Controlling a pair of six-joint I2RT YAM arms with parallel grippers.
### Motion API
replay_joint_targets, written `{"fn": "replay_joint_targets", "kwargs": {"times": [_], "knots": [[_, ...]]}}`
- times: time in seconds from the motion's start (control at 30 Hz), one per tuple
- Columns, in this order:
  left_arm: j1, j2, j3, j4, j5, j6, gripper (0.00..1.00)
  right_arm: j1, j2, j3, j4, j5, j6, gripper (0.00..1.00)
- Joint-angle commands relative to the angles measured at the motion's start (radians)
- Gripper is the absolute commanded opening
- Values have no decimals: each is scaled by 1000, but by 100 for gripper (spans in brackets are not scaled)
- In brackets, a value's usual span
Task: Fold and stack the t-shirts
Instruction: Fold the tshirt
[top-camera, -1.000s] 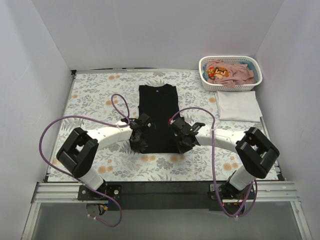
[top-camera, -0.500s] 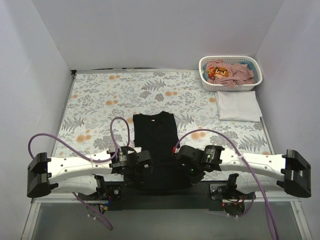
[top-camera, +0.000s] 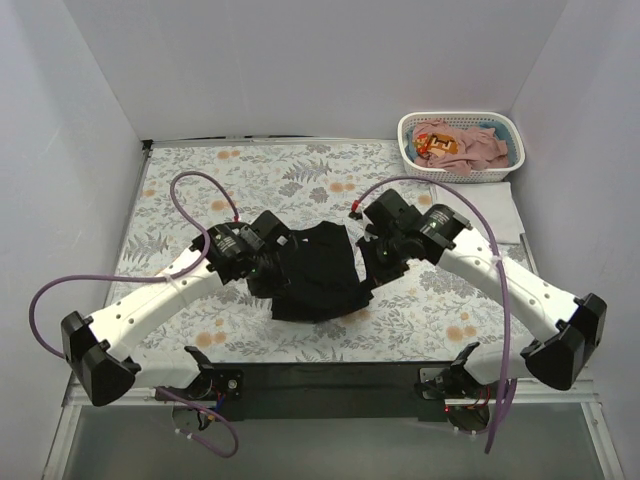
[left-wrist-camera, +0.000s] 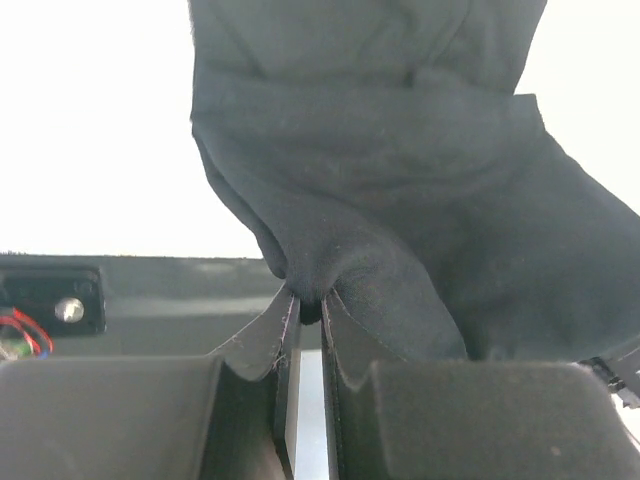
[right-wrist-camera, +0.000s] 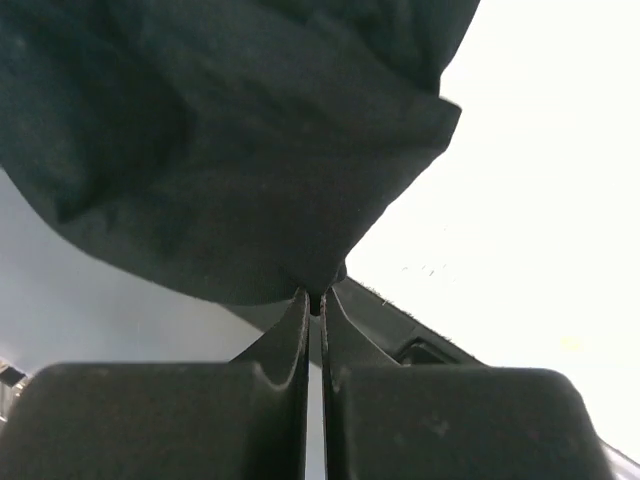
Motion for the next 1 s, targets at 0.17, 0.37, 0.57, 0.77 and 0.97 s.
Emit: {"fn": "replay_joint_targets", "kwargs": {"times": [0.17, 0.37, 0.57, 0.77, 0.97], "knots": [[242, 76, 91, 145, 73, 235, 0, -150, 195, 279, -49, -130, -204, 1], [406, 183, 77, 285, 223, 325, 0, -233, 412, 458, -49, -178, -255, 1], [509, 319, 118, 379, 256, 371, 0, -307, 627, 633, -45, -205, -302, 1], [579, 513, 149, 486, 265, 411, 0, -379, 813, 733, 21, -224, -310, 1], [586, 622, 156, 615, 196, 417, 0, -422, 933, 776, 122, -247, -307, 1]]}}
